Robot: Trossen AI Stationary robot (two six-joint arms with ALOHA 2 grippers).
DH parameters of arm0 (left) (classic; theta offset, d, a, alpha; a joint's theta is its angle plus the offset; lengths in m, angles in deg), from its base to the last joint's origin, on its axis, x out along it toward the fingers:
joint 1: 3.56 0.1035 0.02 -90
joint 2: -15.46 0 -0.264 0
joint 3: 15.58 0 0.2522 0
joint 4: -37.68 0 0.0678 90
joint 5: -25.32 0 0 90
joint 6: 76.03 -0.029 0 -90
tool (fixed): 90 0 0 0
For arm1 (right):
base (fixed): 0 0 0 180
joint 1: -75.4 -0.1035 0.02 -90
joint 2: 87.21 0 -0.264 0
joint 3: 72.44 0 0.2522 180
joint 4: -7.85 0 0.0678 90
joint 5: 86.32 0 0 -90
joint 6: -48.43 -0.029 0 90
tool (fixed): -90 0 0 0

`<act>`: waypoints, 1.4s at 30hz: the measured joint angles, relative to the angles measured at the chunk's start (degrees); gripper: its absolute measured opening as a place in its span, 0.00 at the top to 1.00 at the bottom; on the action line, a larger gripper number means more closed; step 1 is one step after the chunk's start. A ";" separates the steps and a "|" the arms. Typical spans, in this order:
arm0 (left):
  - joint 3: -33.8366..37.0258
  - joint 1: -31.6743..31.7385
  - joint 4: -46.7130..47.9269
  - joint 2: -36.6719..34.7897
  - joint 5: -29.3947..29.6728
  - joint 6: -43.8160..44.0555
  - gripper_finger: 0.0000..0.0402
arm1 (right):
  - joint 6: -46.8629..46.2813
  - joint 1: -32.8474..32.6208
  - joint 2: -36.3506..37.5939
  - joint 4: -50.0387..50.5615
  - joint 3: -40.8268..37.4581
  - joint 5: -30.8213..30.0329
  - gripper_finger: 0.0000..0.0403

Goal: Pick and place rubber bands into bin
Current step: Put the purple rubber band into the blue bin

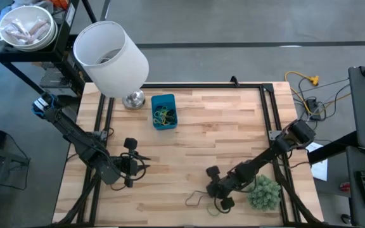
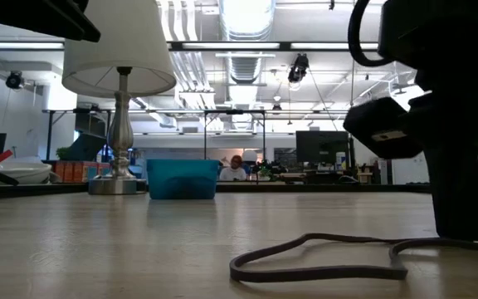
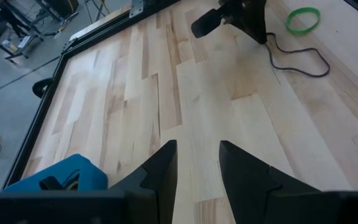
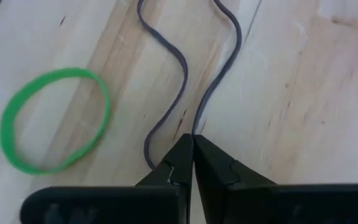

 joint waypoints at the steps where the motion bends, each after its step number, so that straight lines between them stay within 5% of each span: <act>1: 0.00 0.00 0.00 0.00 0.00 0.00 0.74 | 1.12 -0.04 -0.06 0.92 0.74 -0.76 0.98; 22: 0.00 0.00 0.00 0.00 0.00 0.00 0.74 | 17.81 0.04 -0.12 10.70 13.89 -22.92 0.98; 36: 0.00 0.00 0.00 0.00 0.00 0.00 0.74 | 26.62 0.71 0.02 10.61 18.79 -43.55 0.98; 42: 0.00 0.00 0.00 0.00 0.02 0.00 0.74 | 32.05 2.78 0.02 10.45 21.78 -45.21 0.98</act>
